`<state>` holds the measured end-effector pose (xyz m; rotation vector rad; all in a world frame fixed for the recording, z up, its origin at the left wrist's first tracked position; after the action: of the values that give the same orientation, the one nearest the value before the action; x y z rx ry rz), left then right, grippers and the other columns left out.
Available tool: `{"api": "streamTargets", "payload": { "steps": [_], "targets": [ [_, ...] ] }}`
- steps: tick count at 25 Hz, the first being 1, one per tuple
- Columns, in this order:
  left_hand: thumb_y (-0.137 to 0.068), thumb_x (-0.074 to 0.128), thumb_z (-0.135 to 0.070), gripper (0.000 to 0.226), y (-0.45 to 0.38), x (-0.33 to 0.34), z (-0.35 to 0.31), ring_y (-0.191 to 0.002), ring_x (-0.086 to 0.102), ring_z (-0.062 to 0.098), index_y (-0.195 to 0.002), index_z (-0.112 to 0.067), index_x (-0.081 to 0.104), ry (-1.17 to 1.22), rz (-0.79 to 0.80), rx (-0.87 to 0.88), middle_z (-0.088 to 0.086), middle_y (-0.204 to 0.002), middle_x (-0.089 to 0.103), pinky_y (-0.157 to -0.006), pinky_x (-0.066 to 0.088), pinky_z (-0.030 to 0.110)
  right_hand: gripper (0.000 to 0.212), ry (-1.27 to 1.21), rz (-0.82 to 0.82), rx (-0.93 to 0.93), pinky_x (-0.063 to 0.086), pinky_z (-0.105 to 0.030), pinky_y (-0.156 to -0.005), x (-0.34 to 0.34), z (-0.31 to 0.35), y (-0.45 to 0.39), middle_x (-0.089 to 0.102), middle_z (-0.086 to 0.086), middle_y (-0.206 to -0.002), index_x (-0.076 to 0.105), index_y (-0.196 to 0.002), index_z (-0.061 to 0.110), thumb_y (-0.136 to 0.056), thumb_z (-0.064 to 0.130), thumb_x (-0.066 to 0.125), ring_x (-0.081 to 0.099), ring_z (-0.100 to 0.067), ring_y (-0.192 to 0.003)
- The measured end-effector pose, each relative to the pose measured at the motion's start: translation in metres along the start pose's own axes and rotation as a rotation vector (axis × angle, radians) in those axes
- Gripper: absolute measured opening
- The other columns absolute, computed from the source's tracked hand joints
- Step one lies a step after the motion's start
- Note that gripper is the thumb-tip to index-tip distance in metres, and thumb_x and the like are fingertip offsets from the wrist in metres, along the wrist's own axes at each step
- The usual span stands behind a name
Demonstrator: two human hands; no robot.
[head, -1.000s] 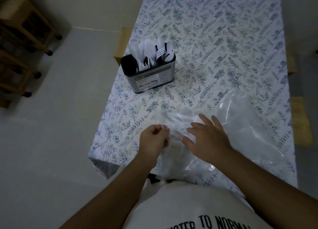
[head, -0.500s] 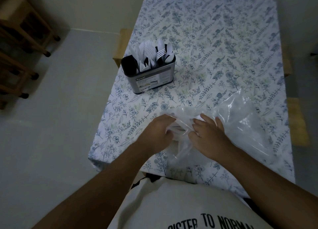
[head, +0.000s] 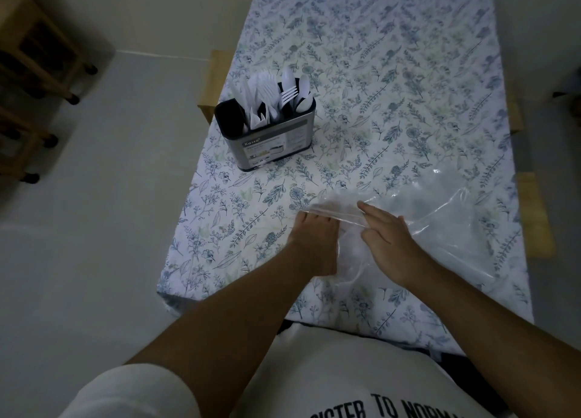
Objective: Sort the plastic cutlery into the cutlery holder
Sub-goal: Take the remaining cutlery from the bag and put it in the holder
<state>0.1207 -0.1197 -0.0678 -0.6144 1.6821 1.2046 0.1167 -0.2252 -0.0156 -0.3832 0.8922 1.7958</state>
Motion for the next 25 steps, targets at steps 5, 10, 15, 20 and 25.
{"api": "streamTargets", "payload": {
  "steps": [5, 10, 15, 20, 25],
  "targets": [
    [-0.088, 0.065, -0.031, 0.069, -0.003, -0.016, -0.008, -0.136, 0.041, 0.039, -0.144, -0.003, 0.036, -0.054, -0.020, -0.046, 0.023, -0.145, 0.043, -0.113, 0.034, 0.052, 0.051, -0.115, -0.059, 0.001, -0.003, -0.049, -0.127, -0.005, -0.005, 0.000, 0.038, 0.001, -0.161, 0.039, -0.144, 0.040, -0.097, 0.019, 0.038, 0.027, -0.017, -0.152],
    [-0.095, 0.061, -0.018, 0.050, -0.008, -0.016, -0.015, -0.125, 0.053, 0.034, -0.138, -0.003, 0.042, -0.051, -0.021, -0.040, 0.019, -0.136, 0.054, -0.107, 0.044, 0.044, 0.056, -0.137, -0.093, -0.008, 0.003, -0.055, -0.126, -0.006, -0.014, -0.004, 0.038, 0.000, -0.162, 0.042, -0.140, 0.049, -0.088, 0.028, 0.032, 0.027, -0.016, -0.152],
    [-0.096, 0.058, -0.011, 0.037, -0.005, -0.019, -0.010, -0.117, 0.058, 0.030, -0.132, -0.005, 0.049, 0.088, -0.061, -0.082, 0.015, -0.130, 0.056, -0.092, 0.052, 0.041, 0.063, 0.007, -0.083, 0.033, -0.004, -0.052, -0.125, -0.009, -0.015, -0.003, 0.036, 0.000, -0.163, 0.046, -0.148, 0.037, -0.086, 0.033, 0.031, 0.023, -0.018, -0.153],
    [-0.093, 0.061, -0.017, 0.025, 0.004, -0.020, 0.002, -0.109, 0.066, 0.028, -0.117, -0.009, 0.061, 0.213, -0.001, -0.152, 0.010, -0.115, 0.067, -0.084, 0.054, 0.037, 0.062, 0.140, -0.007, 0.037, -0.008, -0.053, -0.124, -0.004, -0.018, -0.002, 0.027, 0.006, -0.167, 0.037, -0.149, 0.046, -0.087, 0.047, 0.030, 0.010, -0.015, -0.156],
    [-0.093, 0.063, -0.031, 0.029, 0.040, -0.010, 0.027, -0.099, 0.067, 0.025, -0.113, -0.011, 0.061, 0.316, -0.004, -0.246, 0.007, -0.110, 0.068, -0.080, 0.053, 0.034, 0.095, 0.421, 0.098, -0.054, -0.018, -0.054, -0.120, -0.002, -0.018, -0.005, 0.009, 0.003, -0.171, 0.022, -0.156, 0.046, -0.073, 0.092, 0.017, -0.012, -0.018, -0.156]
  ]
}}
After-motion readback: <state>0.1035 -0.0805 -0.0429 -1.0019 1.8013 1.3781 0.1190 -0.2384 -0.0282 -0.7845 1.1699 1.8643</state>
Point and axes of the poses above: each hand's wrist, its own y-axis away from the middle knuckle, its own x-axis out of the palm, z = x × y, the point moved 10 cm from there along -y, towards the middle knuckle
